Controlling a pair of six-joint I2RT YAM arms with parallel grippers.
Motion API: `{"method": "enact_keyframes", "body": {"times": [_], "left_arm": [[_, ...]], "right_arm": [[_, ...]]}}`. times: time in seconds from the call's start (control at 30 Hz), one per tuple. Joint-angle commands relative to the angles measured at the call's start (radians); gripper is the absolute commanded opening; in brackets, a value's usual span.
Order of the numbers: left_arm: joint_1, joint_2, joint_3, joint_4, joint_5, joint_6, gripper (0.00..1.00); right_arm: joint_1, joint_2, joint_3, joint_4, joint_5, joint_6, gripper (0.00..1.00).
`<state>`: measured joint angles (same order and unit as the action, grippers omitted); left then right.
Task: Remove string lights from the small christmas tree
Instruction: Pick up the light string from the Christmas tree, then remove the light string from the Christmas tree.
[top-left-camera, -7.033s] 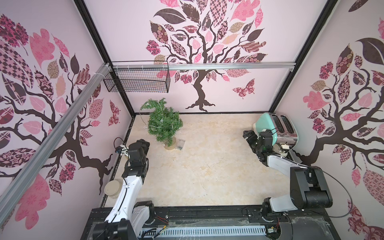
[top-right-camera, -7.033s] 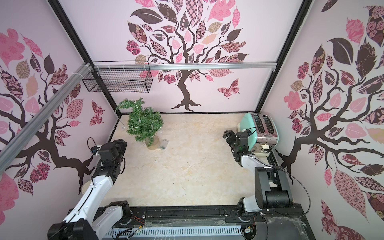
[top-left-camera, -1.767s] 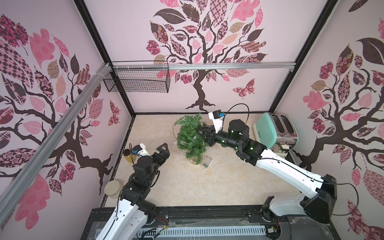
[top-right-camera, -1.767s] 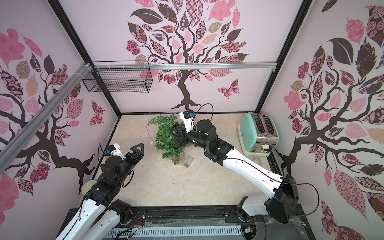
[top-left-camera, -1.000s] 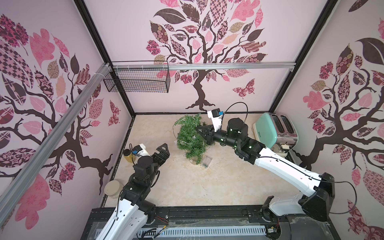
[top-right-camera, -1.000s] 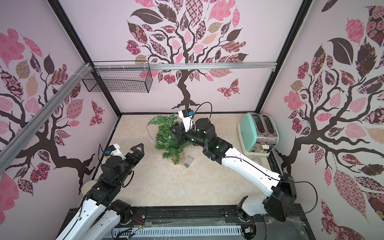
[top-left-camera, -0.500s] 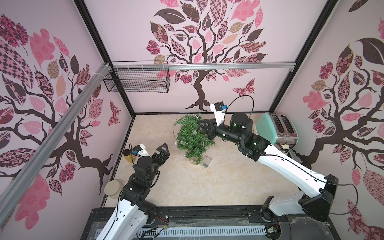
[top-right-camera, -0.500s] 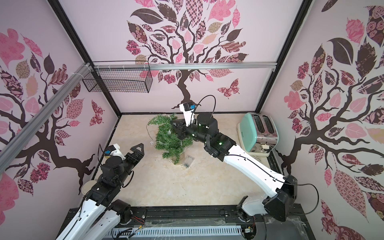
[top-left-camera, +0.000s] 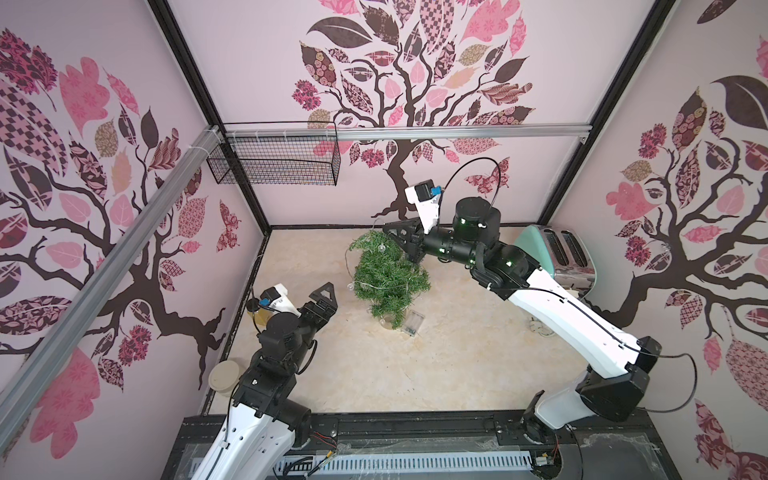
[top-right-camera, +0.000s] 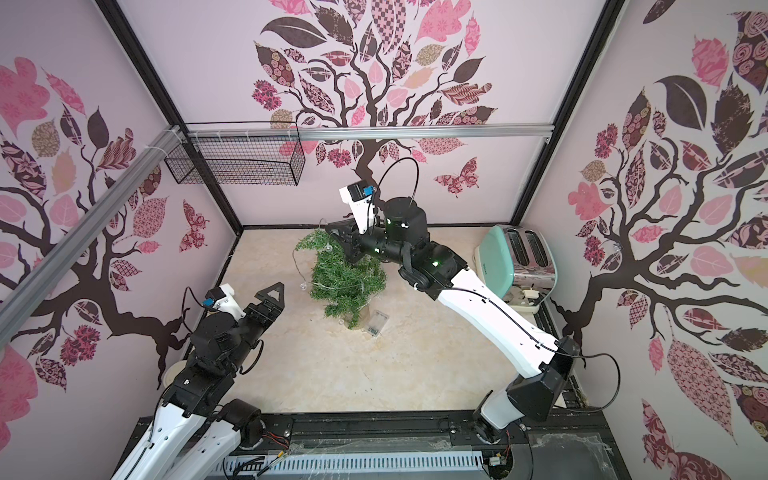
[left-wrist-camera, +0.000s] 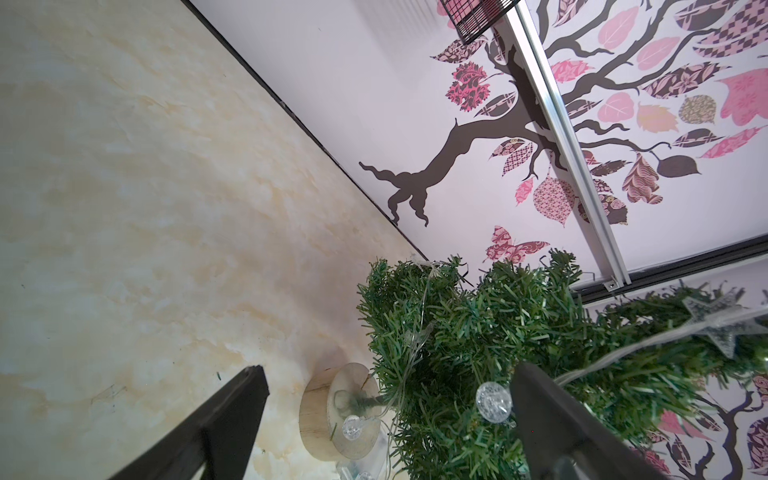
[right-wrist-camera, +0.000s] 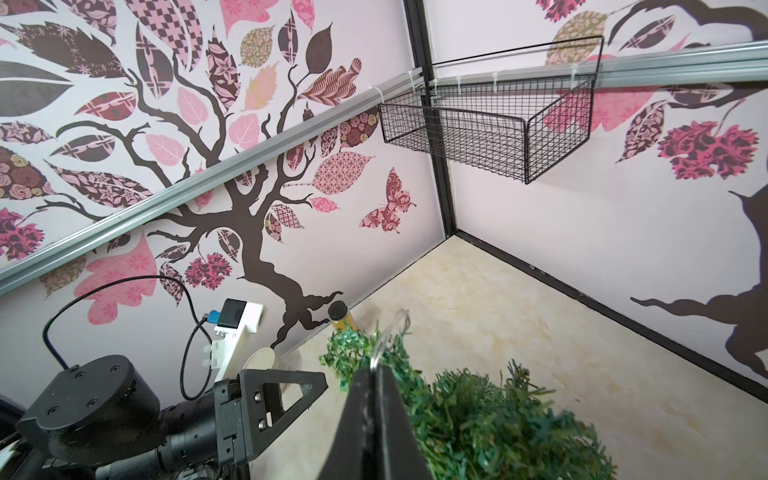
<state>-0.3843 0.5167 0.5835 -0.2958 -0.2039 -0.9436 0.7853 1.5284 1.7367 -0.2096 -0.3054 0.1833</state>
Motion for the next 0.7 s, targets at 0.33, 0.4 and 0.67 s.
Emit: {"method": "enact_keyframes", "body": {"times": [0.33, 0.4, 0.67], "left_arm": [[0.002, -0.012, 0.064, -0.030, 0.013, 0.052, 0.98], [0.001, -0.016, 0.065, -0.033, 0.012, 0.053, 0.98], [0.002, -0.026, 0.090, -0.062, 0.008, 0.075, 0.98]], "right_arm": [[0.015, 0.106, 0.244, -0.057, -0.118, 0.023, 0.00], [0.020, 0.148, 0.298, -0.066, -0.134, 0.036, 0.00], [0.065, 0.309, 0.556, -0.125, -0.204, 0.054, 0.00]]}}
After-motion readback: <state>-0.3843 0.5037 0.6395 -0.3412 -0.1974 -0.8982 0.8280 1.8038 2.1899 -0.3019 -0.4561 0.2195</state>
